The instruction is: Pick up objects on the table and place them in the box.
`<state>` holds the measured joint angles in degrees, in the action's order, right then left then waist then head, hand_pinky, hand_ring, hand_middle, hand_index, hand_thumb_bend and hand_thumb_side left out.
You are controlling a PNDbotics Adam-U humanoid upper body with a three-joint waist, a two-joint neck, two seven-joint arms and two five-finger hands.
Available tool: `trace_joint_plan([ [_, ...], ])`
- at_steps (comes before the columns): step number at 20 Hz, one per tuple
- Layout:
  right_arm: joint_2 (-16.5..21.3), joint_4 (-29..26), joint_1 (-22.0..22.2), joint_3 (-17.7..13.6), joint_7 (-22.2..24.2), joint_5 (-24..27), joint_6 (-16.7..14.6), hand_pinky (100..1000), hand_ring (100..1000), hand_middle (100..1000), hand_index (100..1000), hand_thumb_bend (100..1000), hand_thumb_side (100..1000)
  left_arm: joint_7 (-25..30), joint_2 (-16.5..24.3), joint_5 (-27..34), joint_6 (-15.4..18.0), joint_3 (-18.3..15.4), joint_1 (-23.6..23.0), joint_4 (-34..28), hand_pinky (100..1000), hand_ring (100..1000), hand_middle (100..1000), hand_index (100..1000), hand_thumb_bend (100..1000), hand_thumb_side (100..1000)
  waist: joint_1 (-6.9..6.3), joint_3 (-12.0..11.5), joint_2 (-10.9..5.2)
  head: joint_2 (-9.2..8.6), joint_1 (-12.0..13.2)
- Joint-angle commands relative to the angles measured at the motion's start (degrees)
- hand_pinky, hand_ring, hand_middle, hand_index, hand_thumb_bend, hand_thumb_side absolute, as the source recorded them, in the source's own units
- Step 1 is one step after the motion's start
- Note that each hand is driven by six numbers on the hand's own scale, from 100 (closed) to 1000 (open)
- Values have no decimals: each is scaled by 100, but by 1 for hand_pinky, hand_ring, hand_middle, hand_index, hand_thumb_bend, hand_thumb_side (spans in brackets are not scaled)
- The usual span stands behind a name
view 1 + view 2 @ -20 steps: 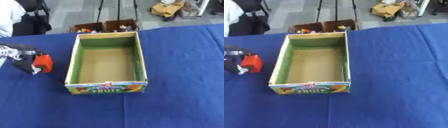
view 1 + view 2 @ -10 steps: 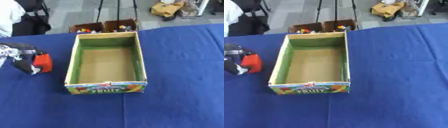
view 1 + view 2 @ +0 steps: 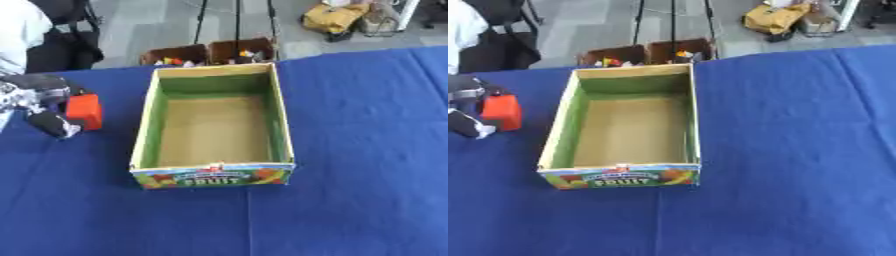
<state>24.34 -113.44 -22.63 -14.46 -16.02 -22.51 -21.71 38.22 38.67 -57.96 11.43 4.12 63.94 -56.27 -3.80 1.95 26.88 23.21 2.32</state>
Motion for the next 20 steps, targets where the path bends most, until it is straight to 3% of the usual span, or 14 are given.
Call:
trace_joint_plan([
  [1, 48, -115, -9, -46, -10, 39, 39, 644, 728, 507, 683, 100, 1000, -98, 119, 90, -21, -84, 172, -162, 489, 628, 548, 605, 100, 334, -83, -18, -200, 32, -12],
  [5, 22, -115, 10, -55, -35, 47, 70, 643, 727, 508, 683, 100, 996, -57, 112, 331, -30, -87, 243, -310, 481, 621, 546, 606, 100, 316, -77, -44, -306, 99, -46],
  [13, -43, -115, 74, -46, -100, 90, 161, 641, 726, 514, 683, 100, 1000, 231, 121, 722, 30, 83, 360, -903, 476, 609, 547, 614, 100, 288, -105, -126, -689, 314, -115],
  [20, -93, -115, 92, -26, -121, 136, 197, 640, 727, 515, 684, 100, 985, 561, -146, 1306, 9, 325, 485, -1572, 473, 603, 541, 615, 100, 276, -119, -92, -905, 452, -130],
])
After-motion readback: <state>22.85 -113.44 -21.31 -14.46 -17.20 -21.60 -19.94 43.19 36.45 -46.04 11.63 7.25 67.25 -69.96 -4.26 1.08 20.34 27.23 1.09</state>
